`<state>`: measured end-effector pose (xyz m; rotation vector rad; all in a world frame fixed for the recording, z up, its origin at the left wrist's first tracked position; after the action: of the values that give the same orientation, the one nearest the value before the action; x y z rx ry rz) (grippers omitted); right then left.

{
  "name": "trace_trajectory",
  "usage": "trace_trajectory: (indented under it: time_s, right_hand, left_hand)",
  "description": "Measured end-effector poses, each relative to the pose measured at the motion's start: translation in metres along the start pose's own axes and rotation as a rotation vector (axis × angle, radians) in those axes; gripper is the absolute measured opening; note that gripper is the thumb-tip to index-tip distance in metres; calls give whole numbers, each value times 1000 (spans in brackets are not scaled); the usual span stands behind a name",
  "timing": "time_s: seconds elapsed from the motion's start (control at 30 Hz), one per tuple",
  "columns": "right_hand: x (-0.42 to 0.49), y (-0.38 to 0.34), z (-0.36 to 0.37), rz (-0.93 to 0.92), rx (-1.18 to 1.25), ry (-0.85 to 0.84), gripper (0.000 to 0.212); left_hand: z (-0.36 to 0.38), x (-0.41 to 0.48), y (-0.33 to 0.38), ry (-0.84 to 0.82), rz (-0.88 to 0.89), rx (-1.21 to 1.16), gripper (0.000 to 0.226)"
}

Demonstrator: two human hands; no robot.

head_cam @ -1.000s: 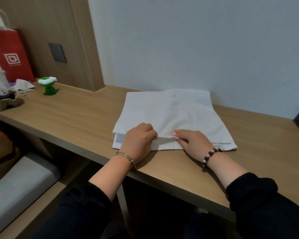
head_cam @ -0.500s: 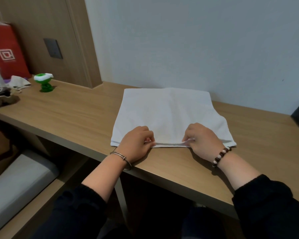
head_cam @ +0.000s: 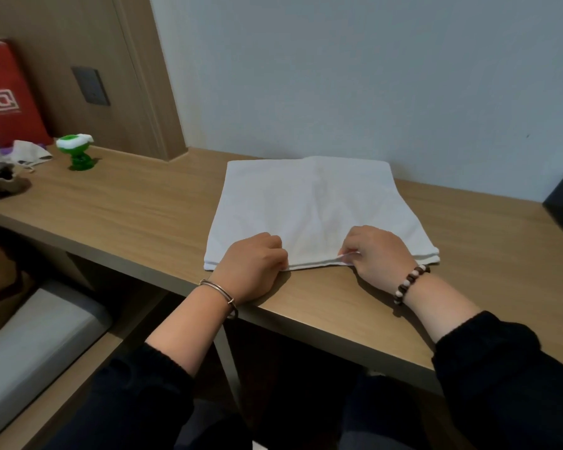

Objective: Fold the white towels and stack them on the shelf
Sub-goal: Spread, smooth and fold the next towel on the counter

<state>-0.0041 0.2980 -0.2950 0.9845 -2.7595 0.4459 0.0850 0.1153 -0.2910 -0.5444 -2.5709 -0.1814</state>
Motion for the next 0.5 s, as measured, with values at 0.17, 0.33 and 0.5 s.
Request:
trace_trajectory:
  time_s: [0.17,0.33,0.5]
  right_hand:
    - [4,-8,3,-82,17,8,22]
    - [4,-12,10,-41,345,-37,26]
    - [2,35,-22,336,314,333,15]
  left_hand:
    - [0,-2,-16,-56,-103,9,13]
    - [-1,2,-42,-58,-336,26,26]
    - [19,32,-5,-31,-269,-236,33]
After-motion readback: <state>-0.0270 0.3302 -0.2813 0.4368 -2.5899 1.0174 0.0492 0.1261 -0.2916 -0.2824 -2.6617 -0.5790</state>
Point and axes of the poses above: each hand's wrist, its own x-axis towards the middle knuckle, its own z-axis out of the palm, y = z × x, the point moved 4 cm from there along x, towards the middle knuckle, and after that the axes turned 3 degrees about z, right-handed, at the moved point
